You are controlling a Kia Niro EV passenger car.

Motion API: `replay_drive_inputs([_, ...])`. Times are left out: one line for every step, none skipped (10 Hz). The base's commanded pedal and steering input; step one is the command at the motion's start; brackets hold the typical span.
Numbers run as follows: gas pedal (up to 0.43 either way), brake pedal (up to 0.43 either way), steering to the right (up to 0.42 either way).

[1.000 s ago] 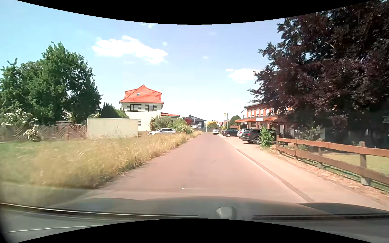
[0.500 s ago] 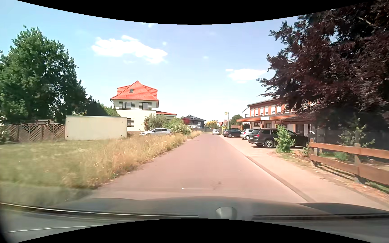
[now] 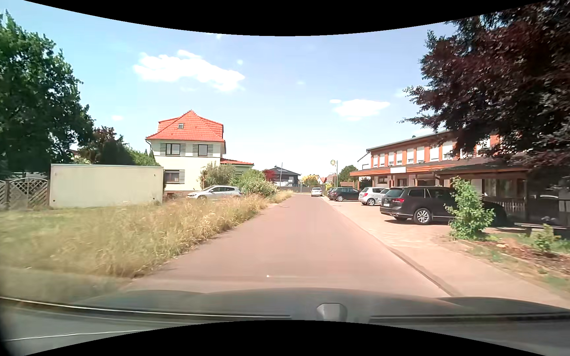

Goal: Follow the waypoints while adhering to traffic rules and regulations

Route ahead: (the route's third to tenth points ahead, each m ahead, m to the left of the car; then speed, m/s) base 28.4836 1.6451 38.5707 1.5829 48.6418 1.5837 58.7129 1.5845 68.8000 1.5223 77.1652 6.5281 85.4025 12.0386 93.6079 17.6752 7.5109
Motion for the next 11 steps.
replay_drive_inputs([0.118, 0.006, 0.006])
replay_drive_inputs([0.118, 0.006, 0.006])
replay_drive_inputs([0.118, 0.006, 0.006])
replay_drive_inputs([0.118, 0.006, 0.006])
replay_drive_inputs([0.118, 0.006, 0.006])
replay_drive_inputs([0.118, 0.006, 0.006])
replay_drive_inputs([0.118, 0.006, 0.006])
replay_drive_inputs([0.118, 0.006, 0.007])
replay_drive_inputs([0.118, 0.006, 0.008])
replay_drive_inputs([0.118, 0.006, 0.011])
replay_drive_inputs([0.118, 0.012, 0.012])
